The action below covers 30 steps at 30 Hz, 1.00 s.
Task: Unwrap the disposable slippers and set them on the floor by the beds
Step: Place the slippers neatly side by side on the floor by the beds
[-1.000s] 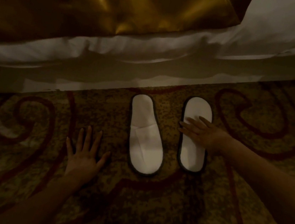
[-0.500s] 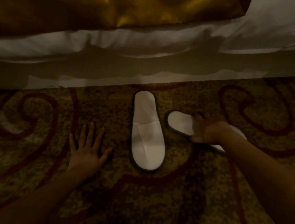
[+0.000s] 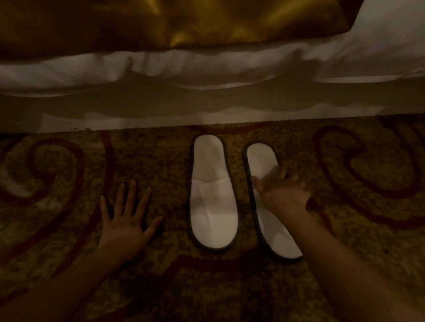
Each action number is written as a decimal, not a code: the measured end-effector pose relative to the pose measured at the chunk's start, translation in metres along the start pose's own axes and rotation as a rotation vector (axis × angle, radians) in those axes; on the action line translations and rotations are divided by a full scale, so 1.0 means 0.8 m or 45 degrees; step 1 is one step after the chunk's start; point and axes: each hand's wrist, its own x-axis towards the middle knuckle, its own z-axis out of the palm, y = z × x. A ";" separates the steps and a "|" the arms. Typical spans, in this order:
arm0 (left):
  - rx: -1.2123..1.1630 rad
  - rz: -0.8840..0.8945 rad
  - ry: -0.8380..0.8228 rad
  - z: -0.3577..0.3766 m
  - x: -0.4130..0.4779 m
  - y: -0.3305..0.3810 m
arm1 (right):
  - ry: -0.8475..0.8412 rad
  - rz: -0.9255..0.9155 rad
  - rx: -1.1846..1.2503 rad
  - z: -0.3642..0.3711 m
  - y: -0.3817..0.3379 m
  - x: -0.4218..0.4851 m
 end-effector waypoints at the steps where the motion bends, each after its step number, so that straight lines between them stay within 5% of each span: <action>1: 0.008 -0.001 -0.003 -0.001 0.000 0.000 | -0.020 -0.052 0.013 0.002 0.008 -0.005; 5: 0.017 -0.001 -0.015 -0.002 0.001 0.001 | 0.085 -0.282 -0.146 0.018 0.025 -0.026; 18: 0.046 -0.011 -0.009 0.000 0.001 0.002 | 0.160 -0.181 0.014 0.012 0.010 0.001; 22: -0.031 -0.041 -0.017 -0.011 0.001 0.011 | 0.421 -0.548 0.150 0.009 -0.001 -0.044; 26: -0.271 -0.036 0.118 -0.038 -0.001 0.074 | 0.148 -0.666 0.463 0.024 -0.026 -0.081; 30: -0.534 -0.031 0.004 -0.051 0.001 0.136 | -0.001 -0.621 0.581 0.032 -0.036 -0.081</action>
